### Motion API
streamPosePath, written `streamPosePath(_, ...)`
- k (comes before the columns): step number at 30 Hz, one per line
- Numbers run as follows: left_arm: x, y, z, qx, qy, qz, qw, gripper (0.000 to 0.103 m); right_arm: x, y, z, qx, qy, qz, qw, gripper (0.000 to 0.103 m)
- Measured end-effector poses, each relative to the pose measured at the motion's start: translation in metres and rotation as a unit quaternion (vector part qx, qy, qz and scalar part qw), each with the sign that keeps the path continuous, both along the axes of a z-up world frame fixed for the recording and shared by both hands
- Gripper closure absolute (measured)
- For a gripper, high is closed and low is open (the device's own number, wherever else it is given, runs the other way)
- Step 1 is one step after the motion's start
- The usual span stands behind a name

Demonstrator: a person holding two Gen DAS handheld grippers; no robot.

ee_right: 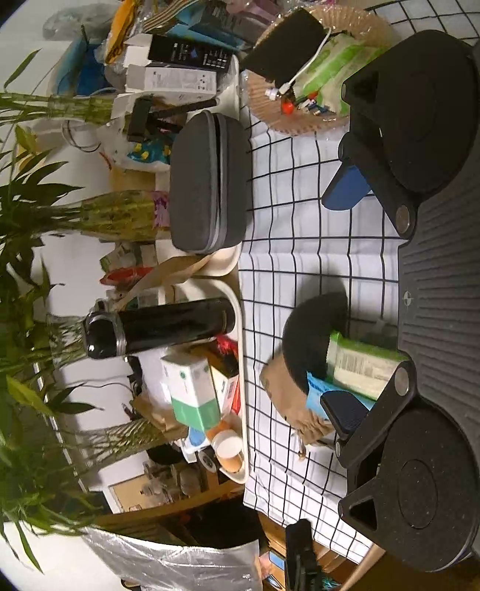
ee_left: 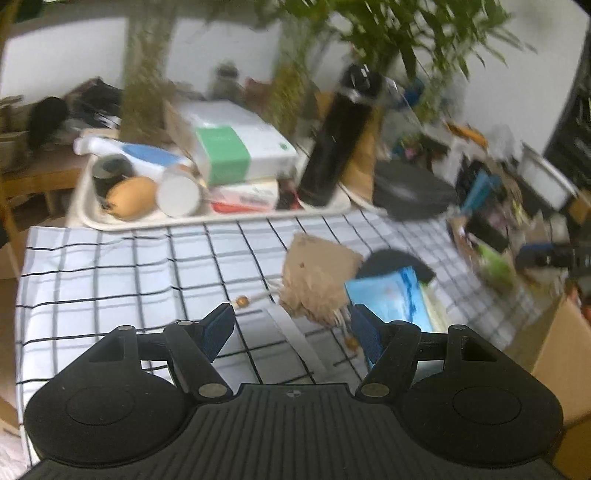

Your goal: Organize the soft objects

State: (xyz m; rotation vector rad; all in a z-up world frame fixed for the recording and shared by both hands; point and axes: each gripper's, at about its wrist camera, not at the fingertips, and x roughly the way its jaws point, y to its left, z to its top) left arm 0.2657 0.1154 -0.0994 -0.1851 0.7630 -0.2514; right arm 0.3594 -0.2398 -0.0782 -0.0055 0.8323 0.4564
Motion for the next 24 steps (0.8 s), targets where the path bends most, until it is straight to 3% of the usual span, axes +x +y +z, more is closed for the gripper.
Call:
streamPosePath(9,0.028,-0.003,-0.027,0.018,0.036,-0.043,0.9983,0.034,0.016,0.004,-0.009,-0.021,0.01,0.004,1.0,0.0)
streamPosePath(16,0.044,-0.014,-0.042,0.035,0.059,-0.073,0.9949,0.035,0.026,0.001,-0.012,-0.004,0.03,-0.015,0.999,0.0)
streamPosePath(22,0.051,-0.031,-0.054,0.073,0.071,-0.098,0.9899,0.036,0.026,0.005,-0.011,-0.011,0.028,-0.008,1.0,0.0)
streamPosePath(24,0.052,-0.037,-0.057,0.092,0.068,-0.107,0.9877,0.042,0.026,0.005,-0.011,-0.015,0.027,-0.005,1.0,0.0)
